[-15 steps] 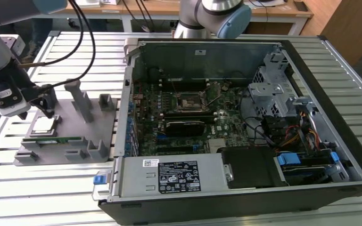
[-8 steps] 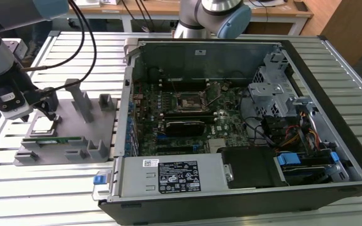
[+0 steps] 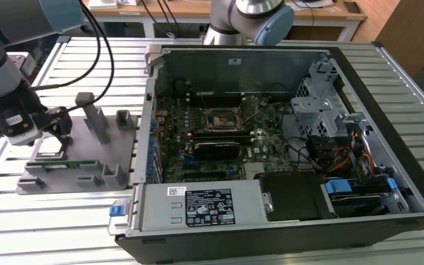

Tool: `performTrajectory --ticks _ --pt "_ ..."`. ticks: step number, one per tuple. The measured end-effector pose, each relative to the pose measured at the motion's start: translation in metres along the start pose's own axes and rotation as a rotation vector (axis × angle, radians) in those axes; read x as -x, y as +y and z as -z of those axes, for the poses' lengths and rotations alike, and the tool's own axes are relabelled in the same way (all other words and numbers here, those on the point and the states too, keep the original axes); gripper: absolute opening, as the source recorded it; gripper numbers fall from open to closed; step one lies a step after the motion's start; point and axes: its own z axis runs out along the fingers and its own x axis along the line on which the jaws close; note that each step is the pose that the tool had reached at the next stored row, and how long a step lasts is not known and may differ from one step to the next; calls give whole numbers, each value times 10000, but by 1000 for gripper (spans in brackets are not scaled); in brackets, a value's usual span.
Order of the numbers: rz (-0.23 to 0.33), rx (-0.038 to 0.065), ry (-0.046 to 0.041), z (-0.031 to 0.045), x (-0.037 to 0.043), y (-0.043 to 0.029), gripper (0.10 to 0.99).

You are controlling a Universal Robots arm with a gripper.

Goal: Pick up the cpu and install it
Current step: 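Pick up the cpu and move it towards the insertion slot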

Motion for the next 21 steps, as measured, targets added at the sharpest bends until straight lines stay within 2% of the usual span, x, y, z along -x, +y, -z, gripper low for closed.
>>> performTrajectory --ticks 3,12,13,19,20,21 --pt "1 1 -2 -67 -15 -4 722" --pt "-1 0 0 -150 -15 -10 710" --pt "-2 0 1 -153 -15 -10 639" --pt "-1 0 -1 -162 -15 -7 627" --pt "-2 1 -1 -162 -15 -6 557" --pt "-2 -1 1 -161 -15 -5 557"
